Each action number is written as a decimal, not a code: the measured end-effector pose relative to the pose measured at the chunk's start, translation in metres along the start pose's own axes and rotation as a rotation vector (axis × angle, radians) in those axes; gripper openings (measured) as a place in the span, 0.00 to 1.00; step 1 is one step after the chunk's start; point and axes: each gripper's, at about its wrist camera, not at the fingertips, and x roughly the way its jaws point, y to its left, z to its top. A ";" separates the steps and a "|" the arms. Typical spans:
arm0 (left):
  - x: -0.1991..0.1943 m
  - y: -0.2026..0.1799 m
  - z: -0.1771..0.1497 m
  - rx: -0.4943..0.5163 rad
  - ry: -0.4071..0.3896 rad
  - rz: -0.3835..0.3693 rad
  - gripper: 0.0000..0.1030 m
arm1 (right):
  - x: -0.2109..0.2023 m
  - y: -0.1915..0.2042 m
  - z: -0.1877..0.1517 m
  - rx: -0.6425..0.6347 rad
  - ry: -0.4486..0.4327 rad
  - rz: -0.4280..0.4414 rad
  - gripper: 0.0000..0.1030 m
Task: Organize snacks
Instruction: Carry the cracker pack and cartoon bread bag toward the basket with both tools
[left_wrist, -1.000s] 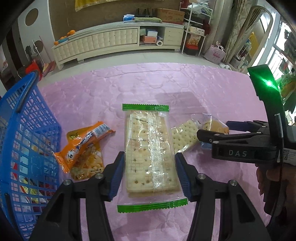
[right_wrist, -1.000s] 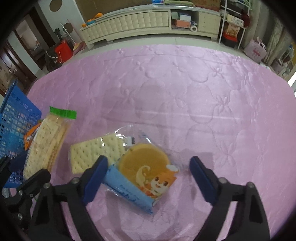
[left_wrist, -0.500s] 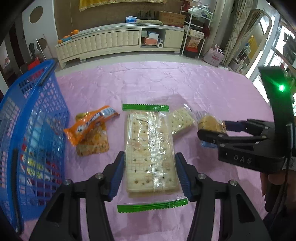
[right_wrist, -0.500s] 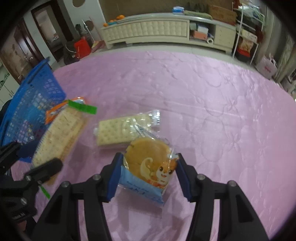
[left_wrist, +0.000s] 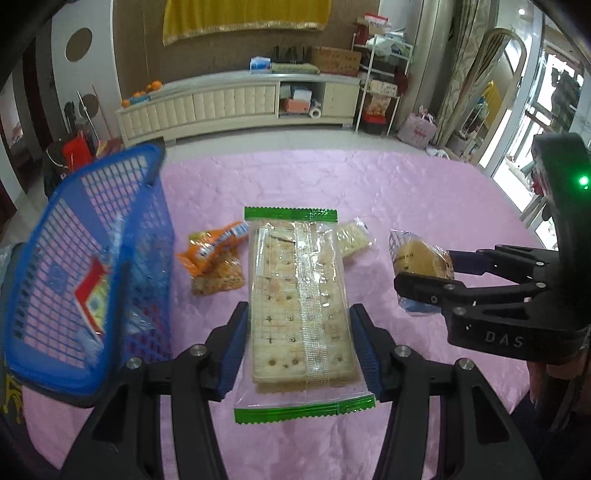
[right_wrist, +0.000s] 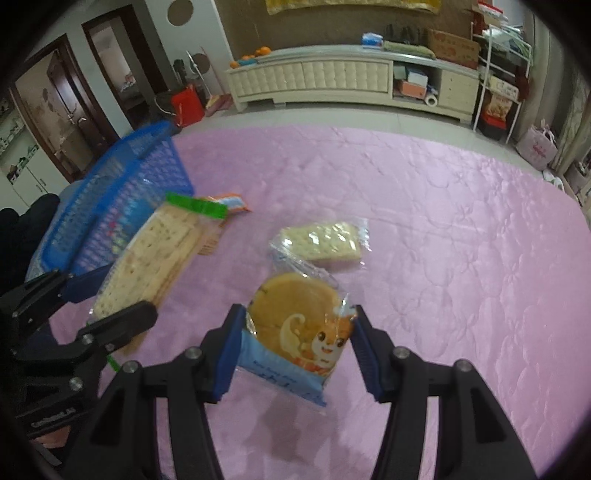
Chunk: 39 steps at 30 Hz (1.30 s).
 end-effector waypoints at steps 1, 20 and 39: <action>-0.006 0.001 0.000 0.000 -0.008 -0.002 0.50 | -0.005 0.006 0.001 -0.007 -0.007 0.001 0.59; -0.097 0.083 0.005 0.001 -0.142 0.028 0.50 | -0.059 0.102 0.046 -0.149 -0.110 0.037 0.59; -0.117 0.186 0.026 -0.103 -0.163 0.137 0.50 | -0.005 0.185 0.104 -0.261 -0.080 0.166 0.59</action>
